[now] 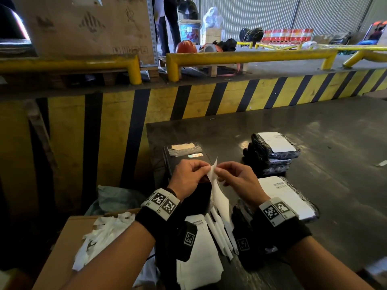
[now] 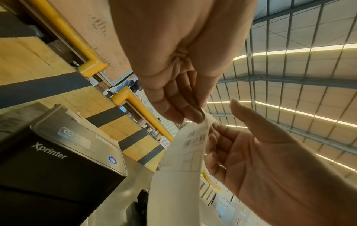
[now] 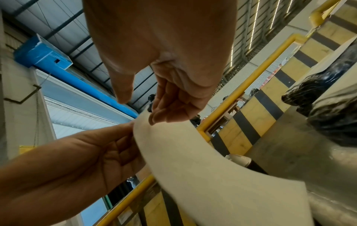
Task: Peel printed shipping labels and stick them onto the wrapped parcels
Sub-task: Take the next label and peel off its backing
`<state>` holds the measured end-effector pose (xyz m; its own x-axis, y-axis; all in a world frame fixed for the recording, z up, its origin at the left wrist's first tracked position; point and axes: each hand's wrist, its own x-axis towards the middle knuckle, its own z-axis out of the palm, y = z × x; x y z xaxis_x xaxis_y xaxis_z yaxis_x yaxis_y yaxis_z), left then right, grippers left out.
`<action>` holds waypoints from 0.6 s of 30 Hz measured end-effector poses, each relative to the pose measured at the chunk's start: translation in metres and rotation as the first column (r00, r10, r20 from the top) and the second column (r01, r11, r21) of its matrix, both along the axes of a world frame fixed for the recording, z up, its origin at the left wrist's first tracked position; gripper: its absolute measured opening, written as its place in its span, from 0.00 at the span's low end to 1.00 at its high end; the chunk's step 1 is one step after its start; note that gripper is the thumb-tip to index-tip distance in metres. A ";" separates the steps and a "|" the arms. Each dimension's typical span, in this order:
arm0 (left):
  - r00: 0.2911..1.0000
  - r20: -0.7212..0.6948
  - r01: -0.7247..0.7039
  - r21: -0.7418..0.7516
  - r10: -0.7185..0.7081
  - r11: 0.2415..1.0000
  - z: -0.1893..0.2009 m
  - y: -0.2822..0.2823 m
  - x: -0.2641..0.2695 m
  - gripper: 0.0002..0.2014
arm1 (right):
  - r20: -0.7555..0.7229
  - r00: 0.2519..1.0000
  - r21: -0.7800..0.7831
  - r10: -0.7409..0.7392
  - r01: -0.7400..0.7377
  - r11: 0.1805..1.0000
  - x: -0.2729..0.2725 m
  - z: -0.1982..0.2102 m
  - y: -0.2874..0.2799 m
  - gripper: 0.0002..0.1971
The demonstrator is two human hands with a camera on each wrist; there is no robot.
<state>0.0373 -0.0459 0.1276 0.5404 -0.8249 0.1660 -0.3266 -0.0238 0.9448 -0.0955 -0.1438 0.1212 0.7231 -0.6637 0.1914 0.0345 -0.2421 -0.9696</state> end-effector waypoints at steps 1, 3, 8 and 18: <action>1.000 0.005 0.002 -0.007 -0.002 1.000 -0.001 0.000 0.000 0.07 | 0.002 1.000 -0.017 -0.001 0.001 1.000 0.003 -0.001 0.002 0.03; 0.999 0.036 -0.011 -0.013 0.012 1.000 -0.002 0.002 0.001 0.08 | 0.004 1.000 -0.026 -0.024 0.024 0.999 0.009 -0.006 0.002 0.01; 0.987 0.109 -0.122 0.007 0.120 0.993 -0.015 0.014 0.018 0.09 | -0.014 0.993 0.037 -0.116 0.116 0.993 0.011 -0.026 -0.008 0.07; 0.914 0.099 -0.403 0.098 0.394 0.910 -0.063 0.058 0.070 0.09 | -0.108 0.927 -0.001 -0.358 0.360 0.933 -0.019 -0.061 -0.028 0.06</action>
<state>0.1073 0.0126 0.0651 0.8179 -0.5587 0.1372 -0.3373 -0.2724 0.9011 -0.1145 -0.1717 0.0599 0.4508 -0.8855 0.1127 -0.1529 -0.2010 -0.9676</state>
